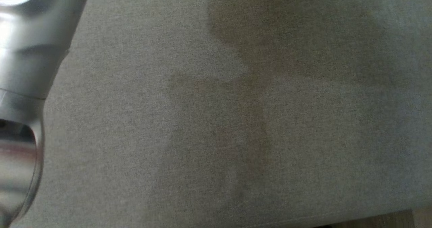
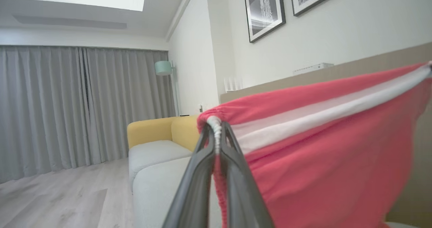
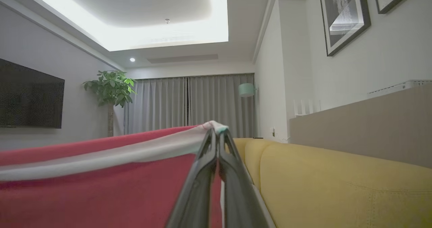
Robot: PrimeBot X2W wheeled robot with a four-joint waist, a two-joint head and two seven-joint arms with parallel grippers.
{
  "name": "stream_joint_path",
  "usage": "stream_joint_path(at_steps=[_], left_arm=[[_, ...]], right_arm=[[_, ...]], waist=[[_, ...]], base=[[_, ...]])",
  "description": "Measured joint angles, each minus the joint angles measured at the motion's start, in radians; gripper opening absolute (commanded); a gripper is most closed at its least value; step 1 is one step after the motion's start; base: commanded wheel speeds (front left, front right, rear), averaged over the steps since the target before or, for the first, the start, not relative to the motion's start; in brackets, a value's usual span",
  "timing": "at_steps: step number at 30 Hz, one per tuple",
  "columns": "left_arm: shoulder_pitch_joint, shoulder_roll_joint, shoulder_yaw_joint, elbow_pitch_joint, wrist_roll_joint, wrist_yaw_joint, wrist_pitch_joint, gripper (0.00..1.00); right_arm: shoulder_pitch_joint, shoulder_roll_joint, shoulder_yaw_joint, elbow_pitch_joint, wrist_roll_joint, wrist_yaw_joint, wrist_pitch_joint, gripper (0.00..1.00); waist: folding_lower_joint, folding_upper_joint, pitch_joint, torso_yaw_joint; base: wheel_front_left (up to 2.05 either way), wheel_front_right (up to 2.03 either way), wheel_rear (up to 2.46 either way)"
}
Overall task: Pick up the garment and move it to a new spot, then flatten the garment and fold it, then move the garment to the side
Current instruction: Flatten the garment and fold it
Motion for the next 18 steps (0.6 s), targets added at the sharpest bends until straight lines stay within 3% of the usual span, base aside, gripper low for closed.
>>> stream_joint_path(at_steps=[2, 4, 7, 13, 18], left_arm=[[-0.001, -0.017, 0.042, 0.008, -0.005, -0.022, -0.008, 0.0], [0.038, -0.04, 0.116, -0.043, -0.009, -0.076, -0.008, 0.0], [0.152, -0.055, 0.144, -0.072, -0.002, -0.109, -0.008, 0.0], [0.504, -0.099, 0.165, -0.087, 0.016, -0.135, -0.008, 0.0], [0.739, -0.129, 0.204, -0.11, 0.082, -0.123, -0.008, 0.0]], right_arm=[[-0.016, -0.009, 0.011, 0.014, 0.003, 0.0, -0.018, 0.0], [-0.004, -0.024, 0.016, 0.012, 0.022, 0.0, -0.036, 0.0], [0.069, -0.033, 0.02, -0.007, 0.056, 0.0, -0.045, 0.0], [0.396, -0.017, 0.014, -0.064, 0.095, 0.0, -0.045, 0.0], [0.651, 0.031, -0.001, -0.1, 0.113, 0.0, -0.038, 0.0]], waist=[[-0.0001, 0.0, 0.004, -0.002], [-0.0006, 0.0001, 0.0, 0.001], [-0.0005, 0.0001, -0.015, 0.005], [-0.0006, 0.0001, -0.058, 0.009], [-0.0007, 0.0001, -0.113, 0.001]], base=[[0.0, 0.0, 0.0], [0.0, 0.0, 0.0], [0.0, 0.0, 0.0], [0.0, 0.0, 0.0], [0.0, 0.0, 0.0]])
